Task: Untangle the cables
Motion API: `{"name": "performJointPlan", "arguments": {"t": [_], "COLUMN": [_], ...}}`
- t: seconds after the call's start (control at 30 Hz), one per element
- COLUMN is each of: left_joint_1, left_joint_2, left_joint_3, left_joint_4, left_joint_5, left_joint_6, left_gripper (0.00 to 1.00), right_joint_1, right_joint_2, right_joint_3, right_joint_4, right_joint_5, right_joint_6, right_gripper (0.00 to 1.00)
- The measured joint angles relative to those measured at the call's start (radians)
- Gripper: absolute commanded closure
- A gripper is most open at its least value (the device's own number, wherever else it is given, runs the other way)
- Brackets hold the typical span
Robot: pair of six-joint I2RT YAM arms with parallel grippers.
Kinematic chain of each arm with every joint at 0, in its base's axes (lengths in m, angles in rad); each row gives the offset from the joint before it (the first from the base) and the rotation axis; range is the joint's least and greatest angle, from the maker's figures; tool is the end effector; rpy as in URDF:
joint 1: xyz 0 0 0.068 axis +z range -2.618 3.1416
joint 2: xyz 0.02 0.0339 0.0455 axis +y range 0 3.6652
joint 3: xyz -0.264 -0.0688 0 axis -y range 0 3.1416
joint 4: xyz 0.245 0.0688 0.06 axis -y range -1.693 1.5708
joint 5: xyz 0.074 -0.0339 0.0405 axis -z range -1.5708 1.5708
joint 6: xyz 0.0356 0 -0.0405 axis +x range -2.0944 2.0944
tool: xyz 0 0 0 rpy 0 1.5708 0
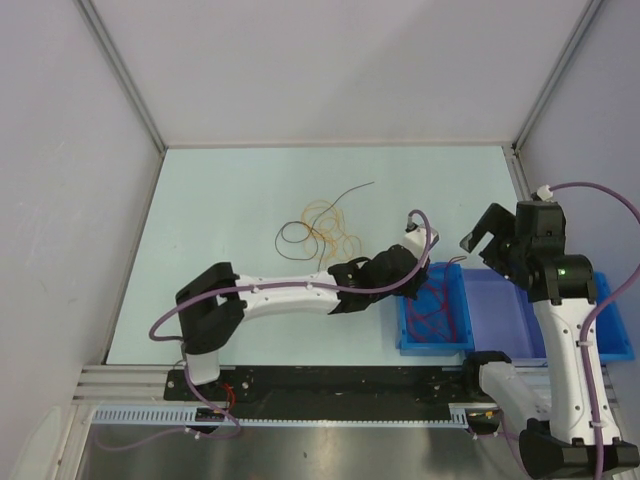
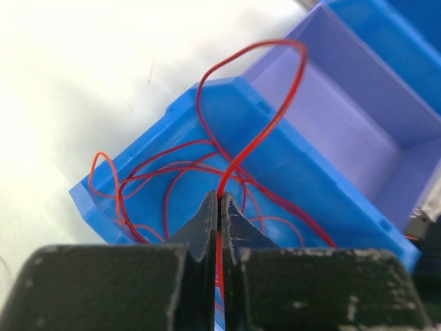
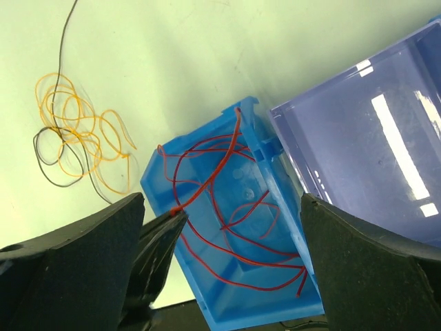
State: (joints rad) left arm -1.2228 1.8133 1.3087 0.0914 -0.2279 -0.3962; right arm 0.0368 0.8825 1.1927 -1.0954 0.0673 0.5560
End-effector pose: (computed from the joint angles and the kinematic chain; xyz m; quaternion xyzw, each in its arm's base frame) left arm 0.1530 -0.3981 0.2602 0.2771 0.7866 -0.3278 0.4438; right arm 0.1447 0.0029 0.3719 0.2495 0.8891 0.0820 0.3750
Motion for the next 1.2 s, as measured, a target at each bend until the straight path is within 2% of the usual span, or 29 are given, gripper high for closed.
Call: {"name": "performJointPlan", "arguments": {"t": [0.33,0.37,0.5,0.6,0.77,1.1,1.2], "left_joint_1": [0.031,0.031,0.031,0.031,0.031,0.031,0.031], "left_joint_2": [0.147,0.156,0.167,0.159,0.093,-0.053,-0.098], "left_joint_3": [0.081,0.085,0.085,0.082,0.035,0.026,0.022], "left_joint_4": [-0.036,-0.035,-0.04,-0.033,-0.053,-0.123,-0.154], "left_joint_5": [0.031,0.033,0.048,0.048,0.041,-0.013,-0.046], "left_joint_6": [-0.024,-0.025,-0.038,-0.049,-0.051,-0.048,-0.048], "left_gripper": [0.98,0.95,0.68,0.6,0.56,0.23,0.18], "right_joint_1": [-0.005,-0.005,-0.005,-0.005,-0.005,-0.005,-0.005], "right_joint_2": [0.005,0.006,0.006,0.006,0.01,0.018,0.018], "right_joint_3": [0.003,0.003,0.003,0.003,0.003,0.003,0.003], "right_joint_4": [0.008,0.008,0.009,0.009,0.022,0.042,0.046], "right_joint_5": [-0.008,-0.008,-0.011,-0.014,-0.031,-0.068,-0.077], "right_joint_6": [-0.001,-0.001,-0.008,-0.01,-0.01,-0.007,-0.006], "right_gripper": [0.0,0.0,0.0,0.0,0.0,0.01,0.01]}}
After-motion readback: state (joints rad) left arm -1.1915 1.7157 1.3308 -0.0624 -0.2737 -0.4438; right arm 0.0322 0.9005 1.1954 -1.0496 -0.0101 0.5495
